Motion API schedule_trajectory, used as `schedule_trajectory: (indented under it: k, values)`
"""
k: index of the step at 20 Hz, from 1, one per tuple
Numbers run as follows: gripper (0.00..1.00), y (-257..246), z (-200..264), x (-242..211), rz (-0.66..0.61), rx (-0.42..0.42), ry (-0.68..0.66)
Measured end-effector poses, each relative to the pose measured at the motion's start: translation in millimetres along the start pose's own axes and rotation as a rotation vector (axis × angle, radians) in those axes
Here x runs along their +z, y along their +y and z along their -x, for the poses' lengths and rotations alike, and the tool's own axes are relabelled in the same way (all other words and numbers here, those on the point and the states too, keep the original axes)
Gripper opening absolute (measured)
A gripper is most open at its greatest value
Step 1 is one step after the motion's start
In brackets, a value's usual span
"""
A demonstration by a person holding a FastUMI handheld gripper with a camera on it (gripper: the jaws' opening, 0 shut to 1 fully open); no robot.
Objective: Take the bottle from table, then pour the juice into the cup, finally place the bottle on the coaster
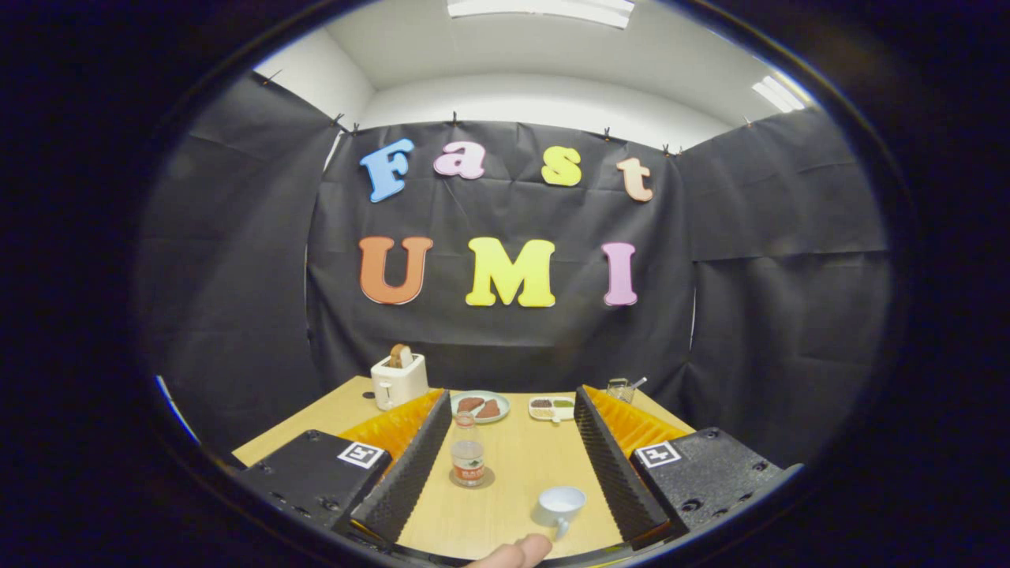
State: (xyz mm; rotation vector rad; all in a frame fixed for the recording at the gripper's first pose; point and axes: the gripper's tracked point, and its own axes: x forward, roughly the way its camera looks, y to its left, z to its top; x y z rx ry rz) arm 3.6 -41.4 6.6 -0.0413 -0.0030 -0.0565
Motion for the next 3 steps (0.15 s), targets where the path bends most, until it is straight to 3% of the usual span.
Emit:
schedule_trajectory:
  k: [3]
  values:
    - [1.00, -11.3, 6.7, 8.6, -0.020, 0.012, -0.021]
